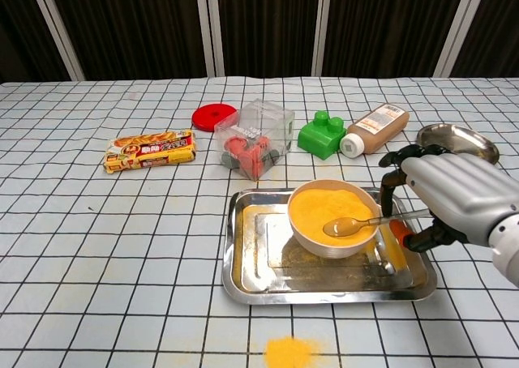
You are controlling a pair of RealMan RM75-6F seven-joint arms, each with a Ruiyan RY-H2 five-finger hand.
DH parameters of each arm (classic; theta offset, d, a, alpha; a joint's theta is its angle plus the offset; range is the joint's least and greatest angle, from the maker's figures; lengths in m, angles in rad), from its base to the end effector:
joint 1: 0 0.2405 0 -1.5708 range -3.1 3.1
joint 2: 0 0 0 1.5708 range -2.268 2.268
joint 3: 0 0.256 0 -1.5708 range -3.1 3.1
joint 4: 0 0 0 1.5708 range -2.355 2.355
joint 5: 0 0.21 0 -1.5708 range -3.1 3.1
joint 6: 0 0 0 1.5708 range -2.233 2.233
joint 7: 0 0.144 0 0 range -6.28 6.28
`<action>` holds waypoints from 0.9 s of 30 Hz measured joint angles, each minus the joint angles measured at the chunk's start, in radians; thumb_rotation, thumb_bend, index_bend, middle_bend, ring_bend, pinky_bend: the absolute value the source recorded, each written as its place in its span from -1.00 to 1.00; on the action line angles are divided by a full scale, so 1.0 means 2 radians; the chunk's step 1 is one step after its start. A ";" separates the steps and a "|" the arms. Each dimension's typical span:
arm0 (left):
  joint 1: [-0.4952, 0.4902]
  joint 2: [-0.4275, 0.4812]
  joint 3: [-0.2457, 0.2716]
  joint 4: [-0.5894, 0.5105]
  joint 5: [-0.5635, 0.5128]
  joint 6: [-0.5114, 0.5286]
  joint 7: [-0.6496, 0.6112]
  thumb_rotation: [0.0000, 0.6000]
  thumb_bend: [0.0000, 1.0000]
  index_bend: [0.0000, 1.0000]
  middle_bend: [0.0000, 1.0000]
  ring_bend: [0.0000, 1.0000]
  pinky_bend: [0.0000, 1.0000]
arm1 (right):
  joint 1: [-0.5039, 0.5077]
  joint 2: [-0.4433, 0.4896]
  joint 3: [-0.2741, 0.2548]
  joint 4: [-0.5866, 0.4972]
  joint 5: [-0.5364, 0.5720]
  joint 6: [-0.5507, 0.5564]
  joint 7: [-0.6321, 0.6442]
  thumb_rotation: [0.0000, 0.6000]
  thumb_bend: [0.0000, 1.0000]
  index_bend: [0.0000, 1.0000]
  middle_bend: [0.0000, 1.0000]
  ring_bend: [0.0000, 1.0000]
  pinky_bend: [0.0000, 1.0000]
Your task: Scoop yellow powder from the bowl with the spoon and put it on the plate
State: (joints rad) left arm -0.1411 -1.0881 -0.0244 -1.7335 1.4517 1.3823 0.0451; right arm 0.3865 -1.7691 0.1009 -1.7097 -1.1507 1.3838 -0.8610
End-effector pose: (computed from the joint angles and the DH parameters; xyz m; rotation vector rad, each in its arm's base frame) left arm -0.2919 0.1891 0.1428 -1.4482 -1.0206 -0.8795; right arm -0.1553 -0.2283 -0.0385 1.6193 -0.9177 0.7819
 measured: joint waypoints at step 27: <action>0.000 0.001 0.000 -0.001 0.000 -0.001 -0.001 1.00 -1.00 -1.00 -1.00 -1.00 -1.00 | -0.003 -0.004 -0.002 0.011 -0.019 0.011 0.004 1.00 0.15 0.40 0.07 -0.15 -0.65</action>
State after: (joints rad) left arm -0.1413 -1.0864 -0.0237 -1.7361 1.4514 1.3810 0.0430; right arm 0.3810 -1.7762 0.0971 -1.6868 -1.1893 1.4061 -0.8536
